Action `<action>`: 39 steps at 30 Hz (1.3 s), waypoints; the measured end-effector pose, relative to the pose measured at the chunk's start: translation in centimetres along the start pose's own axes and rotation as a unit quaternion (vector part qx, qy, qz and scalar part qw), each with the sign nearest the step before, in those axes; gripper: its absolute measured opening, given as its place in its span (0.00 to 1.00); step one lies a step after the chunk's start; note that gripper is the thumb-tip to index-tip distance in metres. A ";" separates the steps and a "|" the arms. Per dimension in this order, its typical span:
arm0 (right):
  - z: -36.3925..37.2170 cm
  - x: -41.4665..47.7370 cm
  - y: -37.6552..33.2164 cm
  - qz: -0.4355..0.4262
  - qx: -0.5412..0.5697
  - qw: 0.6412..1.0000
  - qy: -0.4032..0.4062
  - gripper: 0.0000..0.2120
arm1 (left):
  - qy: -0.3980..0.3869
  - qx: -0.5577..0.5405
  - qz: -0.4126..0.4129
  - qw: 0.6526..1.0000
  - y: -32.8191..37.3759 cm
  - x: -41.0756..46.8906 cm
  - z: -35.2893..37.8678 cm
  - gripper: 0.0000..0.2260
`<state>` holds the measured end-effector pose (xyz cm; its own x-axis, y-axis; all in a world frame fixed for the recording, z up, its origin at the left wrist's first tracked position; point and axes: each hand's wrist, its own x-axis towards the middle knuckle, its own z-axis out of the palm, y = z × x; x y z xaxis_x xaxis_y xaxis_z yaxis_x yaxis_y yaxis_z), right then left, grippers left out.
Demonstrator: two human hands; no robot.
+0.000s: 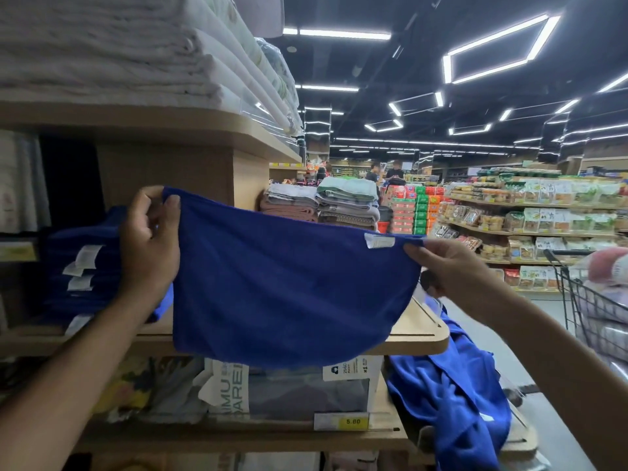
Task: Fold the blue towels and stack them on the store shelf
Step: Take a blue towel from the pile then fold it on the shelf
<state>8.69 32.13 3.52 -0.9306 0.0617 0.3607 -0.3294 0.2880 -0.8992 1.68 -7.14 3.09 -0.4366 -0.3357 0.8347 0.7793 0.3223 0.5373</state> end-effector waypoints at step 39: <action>1.1 -1.3 3.9 0.069 0.114 0.988 -0.075 0.12 | -0.096 -0.014 -0.184 0.978 -4.6 -4.6 -3.4 0.10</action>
<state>8.43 32.09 -0.70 -0.9767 -0.0625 0.2054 -0.2092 0.0632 -0.9758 1.59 -10.07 -3.63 -0.7644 -0.2504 0.5941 0.5641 0.1865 0.8044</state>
